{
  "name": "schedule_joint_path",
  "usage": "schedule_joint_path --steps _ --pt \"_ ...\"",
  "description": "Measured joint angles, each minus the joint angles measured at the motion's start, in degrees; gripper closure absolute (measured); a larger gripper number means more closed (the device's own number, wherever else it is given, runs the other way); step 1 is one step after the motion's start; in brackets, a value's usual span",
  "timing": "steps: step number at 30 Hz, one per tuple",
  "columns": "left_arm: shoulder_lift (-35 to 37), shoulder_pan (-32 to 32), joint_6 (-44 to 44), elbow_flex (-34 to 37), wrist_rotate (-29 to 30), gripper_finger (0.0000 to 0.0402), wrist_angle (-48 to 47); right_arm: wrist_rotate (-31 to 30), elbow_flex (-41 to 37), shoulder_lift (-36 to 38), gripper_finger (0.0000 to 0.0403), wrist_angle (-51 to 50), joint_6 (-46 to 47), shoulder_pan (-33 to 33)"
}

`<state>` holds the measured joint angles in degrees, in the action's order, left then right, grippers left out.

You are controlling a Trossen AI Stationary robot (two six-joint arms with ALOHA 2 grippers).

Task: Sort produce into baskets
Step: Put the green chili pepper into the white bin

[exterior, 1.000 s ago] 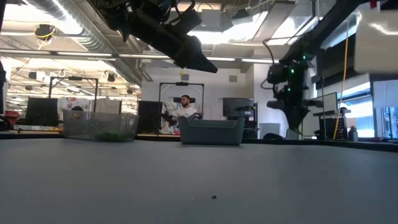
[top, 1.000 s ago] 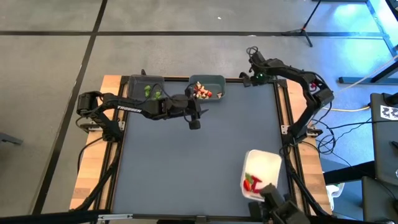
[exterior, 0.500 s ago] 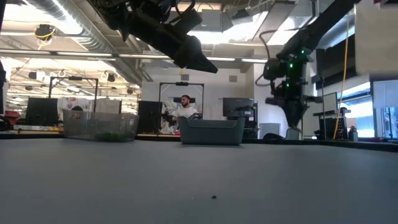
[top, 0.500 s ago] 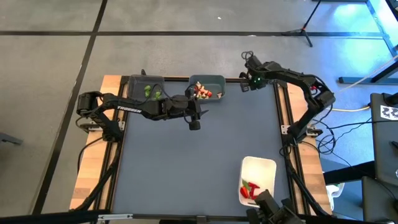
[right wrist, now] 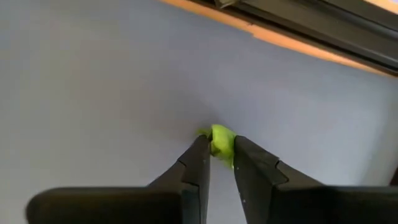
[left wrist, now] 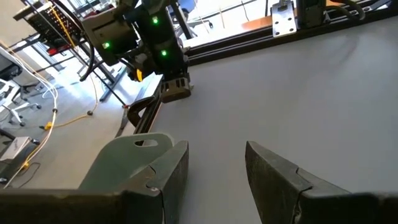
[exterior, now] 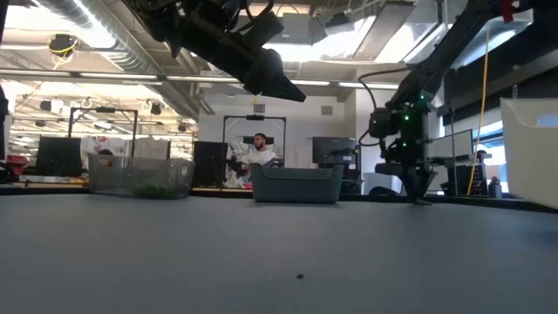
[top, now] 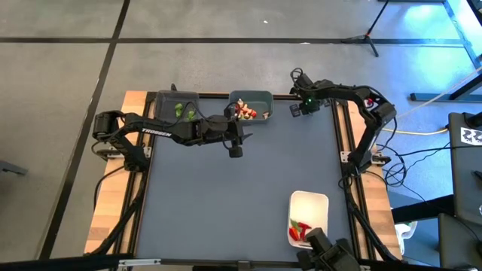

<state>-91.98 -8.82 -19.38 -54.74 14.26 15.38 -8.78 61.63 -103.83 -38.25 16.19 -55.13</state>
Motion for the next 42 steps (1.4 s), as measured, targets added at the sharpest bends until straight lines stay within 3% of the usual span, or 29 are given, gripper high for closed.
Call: schedule_joint_path --steps 10,17,24,39,42 --pt "0.02 0.00 -0.68 0.00 0.00 0.0247 0.31 1.15 1.25 -0.50 0.0265 0.70 -1.09 -0.07" --pt "0.02 0.00 -0.84 0.00 0.00 0.0247 0.22 2.58 5.02 1.46 0.0225 -8.45 -3.67 1.42" --pt "0.02 -0.17 -1.83 0.00 0.00 0.0247 0.26 -1.21 5.05 3.43 0.0225 -10.58 -6.26 3.84" --pt "0.02 -0.22 -1.84 0.00 0.00 0.0247 0.31 -10.11 -5.61 3.45 0.0227 6.54 -8.06 3.80" --pt "0.02 -0.22 -1.88 0.00 0.01 0.0247 0.61 -8.45 -5.58 3.45 0.0234 9.02 -8.13 3.75"
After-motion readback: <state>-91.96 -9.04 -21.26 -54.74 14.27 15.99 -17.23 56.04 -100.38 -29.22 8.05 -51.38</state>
